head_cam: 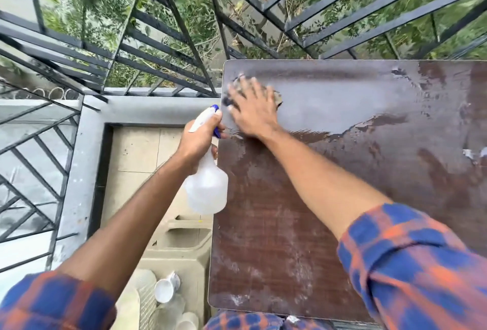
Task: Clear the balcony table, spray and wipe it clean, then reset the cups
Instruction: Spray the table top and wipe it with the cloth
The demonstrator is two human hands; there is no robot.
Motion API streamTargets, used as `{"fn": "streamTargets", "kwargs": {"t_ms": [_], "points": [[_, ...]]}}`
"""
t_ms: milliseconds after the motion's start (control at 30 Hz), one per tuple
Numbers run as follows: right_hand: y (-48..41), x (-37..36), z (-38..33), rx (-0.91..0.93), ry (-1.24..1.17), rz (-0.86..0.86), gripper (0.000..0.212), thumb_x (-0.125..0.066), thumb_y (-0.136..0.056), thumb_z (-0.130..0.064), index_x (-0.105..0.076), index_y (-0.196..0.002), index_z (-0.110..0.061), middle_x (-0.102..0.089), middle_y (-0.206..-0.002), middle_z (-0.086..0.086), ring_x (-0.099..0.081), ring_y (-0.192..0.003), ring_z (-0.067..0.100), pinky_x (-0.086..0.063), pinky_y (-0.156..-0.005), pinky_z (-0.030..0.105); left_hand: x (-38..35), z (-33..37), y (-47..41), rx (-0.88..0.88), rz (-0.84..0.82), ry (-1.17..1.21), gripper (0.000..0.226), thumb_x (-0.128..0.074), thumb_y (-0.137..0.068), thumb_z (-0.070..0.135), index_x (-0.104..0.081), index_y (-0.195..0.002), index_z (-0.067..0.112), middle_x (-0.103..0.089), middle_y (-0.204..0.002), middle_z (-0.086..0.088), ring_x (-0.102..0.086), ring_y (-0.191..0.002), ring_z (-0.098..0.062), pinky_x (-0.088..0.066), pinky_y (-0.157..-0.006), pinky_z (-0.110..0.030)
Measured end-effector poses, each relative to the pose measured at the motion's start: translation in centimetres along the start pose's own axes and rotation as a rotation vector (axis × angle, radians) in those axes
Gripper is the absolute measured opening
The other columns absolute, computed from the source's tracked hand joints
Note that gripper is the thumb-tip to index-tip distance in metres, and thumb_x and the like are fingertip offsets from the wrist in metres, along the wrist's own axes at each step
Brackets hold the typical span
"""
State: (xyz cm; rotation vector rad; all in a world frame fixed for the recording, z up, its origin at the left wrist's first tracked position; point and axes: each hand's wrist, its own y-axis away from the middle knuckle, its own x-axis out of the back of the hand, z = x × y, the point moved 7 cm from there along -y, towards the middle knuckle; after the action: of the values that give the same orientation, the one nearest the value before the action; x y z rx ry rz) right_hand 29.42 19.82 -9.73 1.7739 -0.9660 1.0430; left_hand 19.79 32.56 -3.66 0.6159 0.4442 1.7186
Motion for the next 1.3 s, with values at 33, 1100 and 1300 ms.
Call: {"fn": "streamTargets", "kwargs": {"t_ms": [33,1100,1300], "points": [[1.8,-0.9,-1.1,0.075,0.021,-0.004,0.06,-0.035,-0.102,-0.054,-0.024,-0.159,-0.038,-0.015,-0.17,0.003,-0.013,-0.156,0.029,-0.006,-0.124,0.059,0.0,0.1,-0.2,-0.014,-0.001,-0.003,0.027,-0.054,-0.104,0.037,-0.065,-0.092,0.015,-0.065,-0.084,-0.006,-0.05,-0.042,-0.005,-0.038,-0.044,-0.024],[12.2,-6.7,-4.8,0.25,0.055,0.01,0.052,-0.046,-0.099,-0.049,-0.046,-0.147,-0.03,-0.027,-0.166,0.0,-0.021,-0.154,0.026,-0.015,-0.122,0.057,0.5,-3.5,3.1,-0.015,0.015,-0.067,0.024,-0.063,-0.095,0.04,-0.07,-0.076,0.027,-0.062,-0.065,0.002,-0.05,-0.051,-0.018,-0.04,-0.047,-0.026],[15.3,-1.8,12.5,-0.197,0.002,0.175,0.059,-0.044,-0.096,-0.054,-0.037,-0.153,-0.04,-0.029,-0.166,0.003,-0.027,-0.152,0.029,-0.019,-0.121,0.056,-2.8,-3.4,5.7,-0.107,-0.087,-0.204,0.043,-0.052,-0.103,0.038,-0.053,-0.085,-0.001,-0.058,-0.071,0.0,-0.043,-0.048,-0.023,-0.04,-0.048,-0.03]]}}
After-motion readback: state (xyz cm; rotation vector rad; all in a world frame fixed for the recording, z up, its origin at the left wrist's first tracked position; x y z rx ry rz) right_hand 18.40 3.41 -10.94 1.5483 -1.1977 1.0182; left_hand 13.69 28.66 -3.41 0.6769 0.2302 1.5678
